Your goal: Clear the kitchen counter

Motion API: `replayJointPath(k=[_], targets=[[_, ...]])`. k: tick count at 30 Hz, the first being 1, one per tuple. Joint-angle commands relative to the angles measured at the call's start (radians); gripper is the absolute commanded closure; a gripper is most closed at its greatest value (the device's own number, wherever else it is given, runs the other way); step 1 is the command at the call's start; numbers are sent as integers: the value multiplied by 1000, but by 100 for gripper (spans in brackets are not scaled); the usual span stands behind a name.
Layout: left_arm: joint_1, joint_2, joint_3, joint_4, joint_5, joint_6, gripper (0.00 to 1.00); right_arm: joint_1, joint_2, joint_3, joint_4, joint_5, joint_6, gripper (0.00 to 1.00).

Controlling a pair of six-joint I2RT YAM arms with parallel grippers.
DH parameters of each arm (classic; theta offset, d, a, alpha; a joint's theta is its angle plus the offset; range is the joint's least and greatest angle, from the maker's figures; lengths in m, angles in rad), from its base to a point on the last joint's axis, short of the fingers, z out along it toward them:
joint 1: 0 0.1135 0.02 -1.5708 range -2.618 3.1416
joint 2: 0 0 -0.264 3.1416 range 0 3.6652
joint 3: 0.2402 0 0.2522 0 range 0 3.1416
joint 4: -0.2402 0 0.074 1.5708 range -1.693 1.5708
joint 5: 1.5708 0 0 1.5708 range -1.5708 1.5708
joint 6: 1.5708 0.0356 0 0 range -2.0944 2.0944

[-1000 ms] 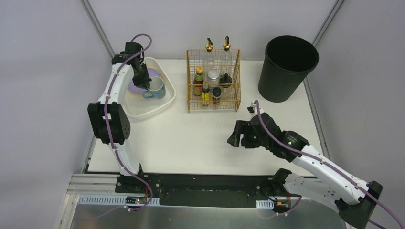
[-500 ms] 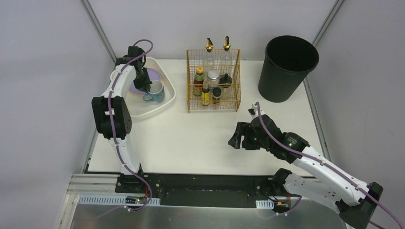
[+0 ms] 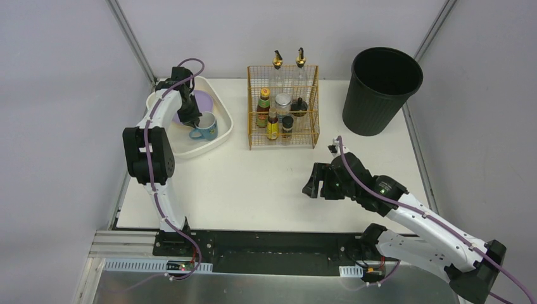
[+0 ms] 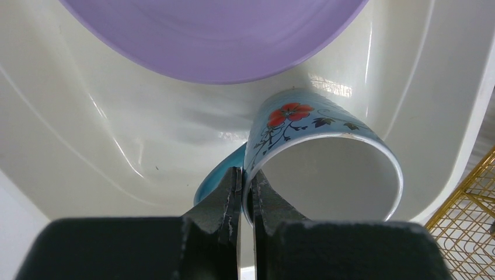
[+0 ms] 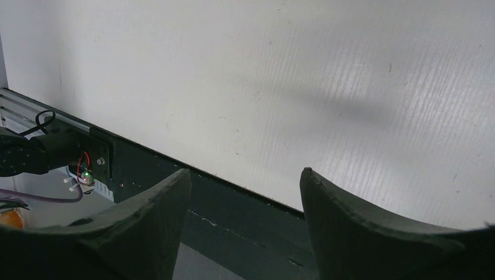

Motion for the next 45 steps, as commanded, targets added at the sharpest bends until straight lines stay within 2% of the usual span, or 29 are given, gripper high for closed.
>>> replayJointPath(k=[1, 3, 8, 12, 23, 30, 32, 33, 34, 35, 43, 45], targets=[[-2, -8, -13, 26, -11, -15, 98, -2, 9, 6, 18, -3, 16, 28], [-4, -13, -18, 26, -20, -12, 91, -2, 9, 6, 19, -1, 16, 28], [-28, -36, -31, 25, -31, -9, 62, -1, 1, 2, 19, -2, 20, 28], [-33, -61, -42, 25, -30, -14, 50, -2, -4, 1, 15, -4, 21, 28], [-38, -213, -56, 3, -16, -6, 42, -2, -16, -5, 14, -10, 34, 27], [-40, -331, -63, -28, -7, 12, 40, -2, -20, 12, 1, 11, 31, 21], [-43, -361, -66, -39, 7, 19, 36, -2, -14, 24, -3, 18, 28, 20], [-44, -375, -68, -47, 27, 25, 35, -2, -8, 32, -4, 21, 26, 16], [-47, -393, -73, -51, 44, 29, 33, -3, -2, 40, -7, 22, 25, 4], [-49, -409, -78, -54, 61, 33, 31, -2, 5, 49, -7, 20, 23, 1], [-92, -577, -149, -60, 181, 66, 20, -2, 44, 130, -32, 46, -8, 1], [-118, -610, -169, -63, 220, 76, 10, -2, 55, 146, -39, 55, -14, 1]])
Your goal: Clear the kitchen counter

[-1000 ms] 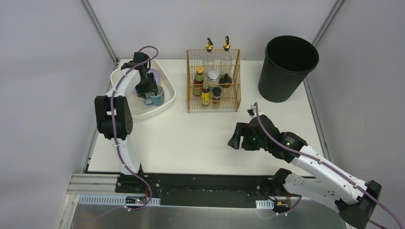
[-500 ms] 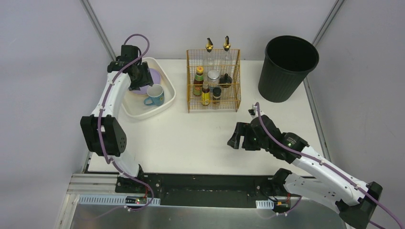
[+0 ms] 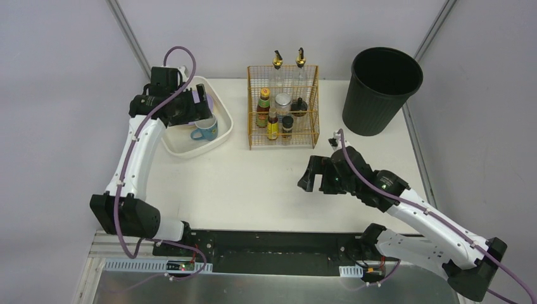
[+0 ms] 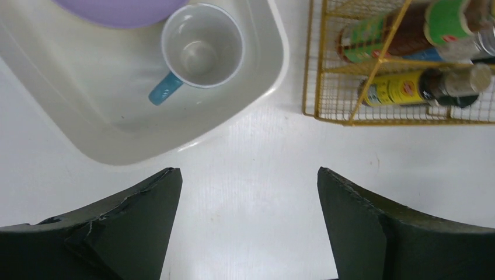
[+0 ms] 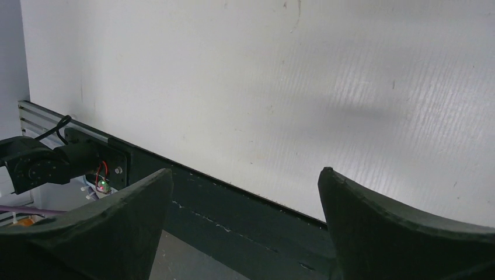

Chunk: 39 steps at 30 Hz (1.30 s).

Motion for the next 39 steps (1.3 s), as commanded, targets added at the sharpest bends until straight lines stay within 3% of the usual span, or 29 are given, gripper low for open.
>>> replayJointPath(k=[1, 9, 18, 26, 39], targets=[[-57, -104, -40, -18, 109, 42, 5, -2, 20, 75, -22, 44, -23, 1], [-210, -203, -128, -26, 113, 20, 1, -3, 82, 165, -69, 46, -51, 1], [-348, -280, -253, 16, 118, -45, 1, -3, 134, 283, -158, 276, -46, 1], [-417, -329, -373, 108, 167, -94, 1, -2, 201, 363, -225, 461, -9, 1], [-448, -387, -394, 122, 170, -110, 1, -4, 155, 403, -260, 577, 1, 1]])
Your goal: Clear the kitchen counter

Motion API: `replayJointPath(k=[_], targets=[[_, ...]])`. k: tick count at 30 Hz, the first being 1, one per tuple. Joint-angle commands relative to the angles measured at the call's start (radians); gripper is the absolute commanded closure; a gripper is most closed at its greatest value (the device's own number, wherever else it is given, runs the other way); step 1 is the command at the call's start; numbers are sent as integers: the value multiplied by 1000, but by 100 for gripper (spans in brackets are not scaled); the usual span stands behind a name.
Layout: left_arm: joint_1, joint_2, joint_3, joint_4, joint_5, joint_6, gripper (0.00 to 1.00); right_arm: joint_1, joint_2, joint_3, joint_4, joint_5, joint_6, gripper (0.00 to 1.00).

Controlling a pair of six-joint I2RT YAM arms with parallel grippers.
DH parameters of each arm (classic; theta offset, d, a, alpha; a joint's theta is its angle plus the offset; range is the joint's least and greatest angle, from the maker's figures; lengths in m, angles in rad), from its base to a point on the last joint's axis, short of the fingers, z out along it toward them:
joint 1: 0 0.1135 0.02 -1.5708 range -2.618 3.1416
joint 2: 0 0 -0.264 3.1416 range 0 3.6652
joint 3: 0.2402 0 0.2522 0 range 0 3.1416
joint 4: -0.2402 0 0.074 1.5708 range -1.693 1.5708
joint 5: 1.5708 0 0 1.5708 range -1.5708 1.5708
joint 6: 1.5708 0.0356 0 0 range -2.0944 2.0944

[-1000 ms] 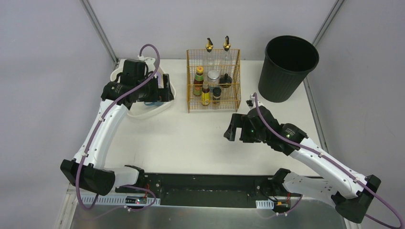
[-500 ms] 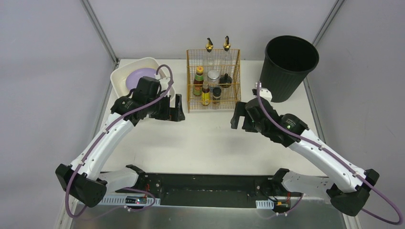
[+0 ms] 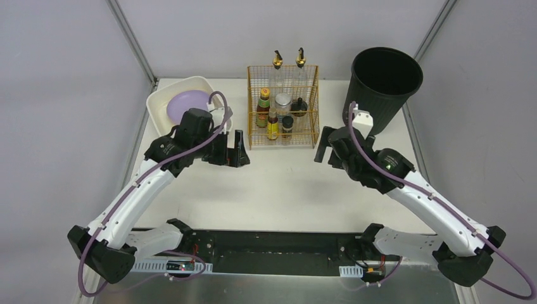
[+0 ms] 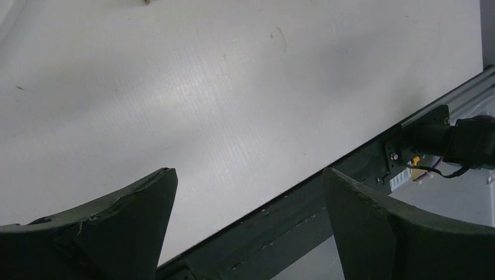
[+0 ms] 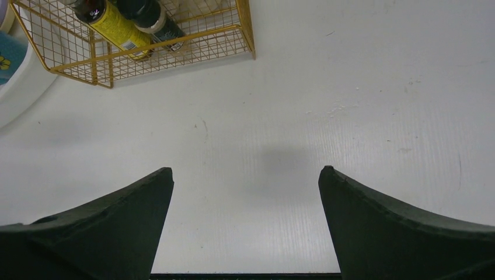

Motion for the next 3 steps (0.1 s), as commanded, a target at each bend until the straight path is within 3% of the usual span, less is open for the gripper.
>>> replayJointPath(k=[1, 3], targets=[[-7, -28, 1, 31, 13, -14, 1, -7, -17, 48, -51, 50, 19, 1], [-8, -22, 4, 33, 9, -12, 1, -8, 10, 72, -76, 52, 24, 1]])
